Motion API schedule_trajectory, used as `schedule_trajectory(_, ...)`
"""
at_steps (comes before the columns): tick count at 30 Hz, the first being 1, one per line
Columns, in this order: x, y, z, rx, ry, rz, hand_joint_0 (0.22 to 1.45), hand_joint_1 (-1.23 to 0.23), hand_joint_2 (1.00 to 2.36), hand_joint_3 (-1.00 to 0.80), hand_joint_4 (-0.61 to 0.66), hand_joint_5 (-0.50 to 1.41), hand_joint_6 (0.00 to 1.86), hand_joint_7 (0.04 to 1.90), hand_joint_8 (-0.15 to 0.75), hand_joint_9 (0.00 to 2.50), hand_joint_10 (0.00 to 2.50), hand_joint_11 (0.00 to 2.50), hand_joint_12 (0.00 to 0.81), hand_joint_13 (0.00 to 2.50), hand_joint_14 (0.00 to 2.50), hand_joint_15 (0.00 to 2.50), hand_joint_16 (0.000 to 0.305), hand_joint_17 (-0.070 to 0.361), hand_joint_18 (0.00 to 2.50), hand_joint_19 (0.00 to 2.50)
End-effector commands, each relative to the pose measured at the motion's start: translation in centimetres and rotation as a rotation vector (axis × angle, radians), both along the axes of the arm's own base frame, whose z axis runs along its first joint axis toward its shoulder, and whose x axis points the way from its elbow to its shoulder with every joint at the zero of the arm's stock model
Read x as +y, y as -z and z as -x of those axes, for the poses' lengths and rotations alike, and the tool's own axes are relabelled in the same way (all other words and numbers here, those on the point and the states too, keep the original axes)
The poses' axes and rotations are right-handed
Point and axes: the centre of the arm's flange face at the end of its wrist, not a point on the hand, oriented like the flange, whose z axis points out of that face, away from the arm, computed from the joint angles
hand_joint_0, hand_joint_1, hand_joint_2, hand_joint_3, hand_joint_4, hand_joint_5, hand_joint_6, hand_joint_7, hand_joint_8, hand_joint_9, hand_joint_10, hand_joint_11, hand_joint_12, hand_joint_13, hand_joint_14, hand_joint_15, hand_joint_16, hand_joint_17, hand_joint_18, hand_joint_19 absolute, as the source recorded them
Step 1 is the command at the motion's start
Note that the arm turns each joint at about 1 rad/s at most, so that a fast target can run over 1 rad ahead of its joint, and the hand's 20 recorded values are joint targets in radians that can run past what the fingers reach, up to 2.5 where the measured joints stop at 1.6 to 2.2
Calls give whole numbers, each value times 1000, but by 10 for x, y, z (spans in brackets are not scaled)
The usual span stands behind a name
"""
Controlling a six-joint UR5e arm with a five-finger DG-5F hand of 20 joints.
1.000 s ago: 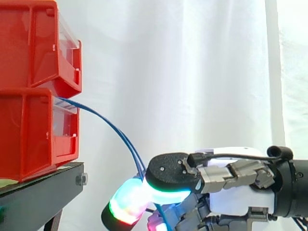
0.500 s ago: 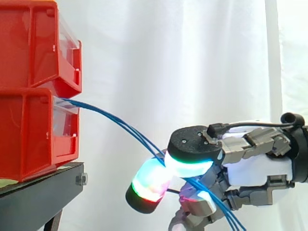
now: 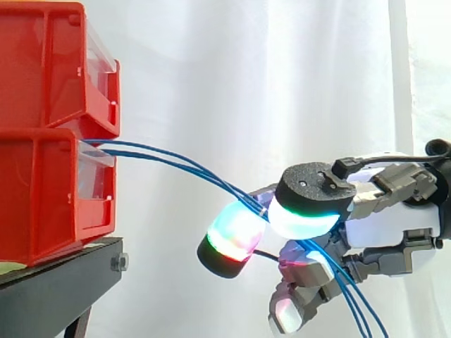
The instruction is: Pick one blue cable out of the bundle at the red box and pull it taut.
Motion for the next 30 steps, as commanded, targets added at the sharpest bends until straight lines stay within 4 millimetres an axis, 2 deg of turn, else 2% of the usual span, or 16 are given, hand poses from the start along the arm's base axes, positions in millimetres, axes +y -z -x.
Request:
schedule_trajectory(1, 0, -2, -1, -4, 2, 0, 565, -768, 1000, -500, 55, -134, 948, 610, 359, 1086, 302, 1079, 373, 952, 15, 539, 53, 118, 720, 332)
schedule_trajectory(7, 0, -8, -3, -9, 0, 2, 565, -666, 1001, -487, 53, -130, 935, 650, 357, 1097, 273, 1089, 381, 947, 14, 548, 53, 120, 695, 358)
schedule_trajectory(13, 0, -7, -3, -8, 0, 0, 586, -679, 1010, -398, 47, -130, 934, 678, 353, 1103, 241, 1114, 377, 946, 15, 547, 52, 118, 687, 378)
schedule_trajectory(30, -4, -5, 0, 17, 2, -2, 562, -638, 1006, -432, 72, -124, 934, 693, 355, 1126, 238, 1139, 384, 955, 16, 551, 52, 117, 669, 396)
